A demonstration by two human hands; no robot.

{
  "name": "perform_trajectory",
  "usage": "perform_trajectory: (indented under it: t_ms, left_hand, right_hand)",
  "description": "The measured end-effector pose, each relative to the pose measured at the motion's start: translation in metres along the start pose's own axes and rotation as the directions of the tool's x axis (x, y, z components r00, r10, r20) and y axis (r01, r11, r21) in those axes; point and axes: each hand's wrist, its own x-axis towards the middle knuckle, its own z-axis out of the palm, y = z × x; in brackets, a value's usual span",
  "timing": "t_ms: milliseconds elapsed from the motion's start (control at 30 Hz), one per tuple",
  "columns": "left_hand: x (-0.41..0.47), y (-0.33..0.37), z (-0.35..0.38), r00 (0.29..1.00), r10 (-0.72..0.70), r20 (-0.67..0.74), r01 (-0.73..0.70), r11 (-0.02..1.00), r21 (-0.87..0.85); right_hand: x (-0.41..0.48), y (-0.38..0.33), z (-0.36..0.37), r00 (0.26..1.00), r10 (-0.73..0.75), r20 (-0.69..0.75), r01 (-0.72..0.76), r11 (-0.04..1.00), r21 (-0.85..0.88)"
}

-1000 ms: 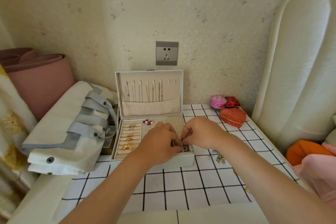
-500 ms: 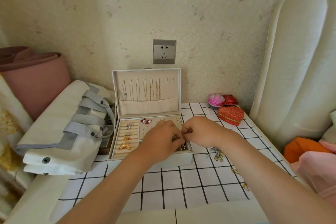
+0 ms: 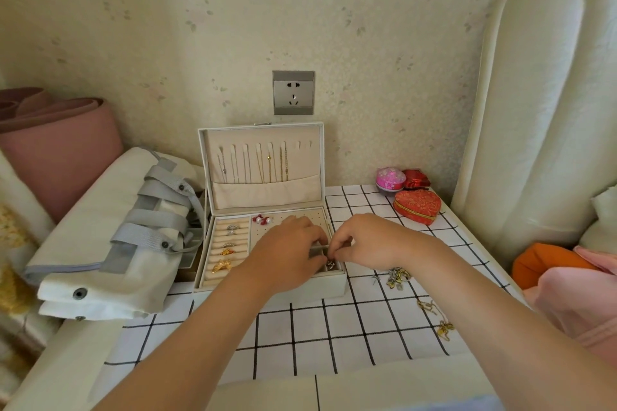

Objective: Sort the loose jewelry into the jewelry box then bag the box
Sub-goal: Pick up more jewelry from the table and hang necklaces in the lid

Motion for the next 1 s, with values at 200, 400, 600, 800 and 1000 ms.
perform_trajectory:
  t_ms: [200,400,600,800,1000]
  left_hand:
    - [0.017,0.030,0.001,0.996,0.056,-0.077,-0.059,0.998,-0.038]
    - [0.027,0.076,0.020,0.984,0.178,-0.004,-0.178,0.983,-0.054]
    - [0.024,0.113,0.055,0.949,0.279,0.144,-0.269,0.959,-0.087]
    - [0.022,0.120,0.079,0.919,0.349,0.181,-0.341,0.937,-0.072]
    - [0.027,0.115,0.075,0.927,0.335,0.168,-0.346,0.937,0.040]
  right_hand:
    - [-0.029,0.031,-0.020,0.991,0.067,-0.119,-0.057,0.994,0.090]
    - [-0.066,0.062,-0.026,0.984,0.178,0.026,-0.179,0.980,0.084]
    - [-0.086,0.088,-0.018,0.921,0.337,0.195,-0.335,0.941,-0.047]
    - [-0.094,0.105,-0.003,0.916,0.355,0.186,-0.355,0.934,-0.032]
    - [-0.095,0.111,-0.001,0.938,0.319,0.138,-0.325,0.945,0.024]
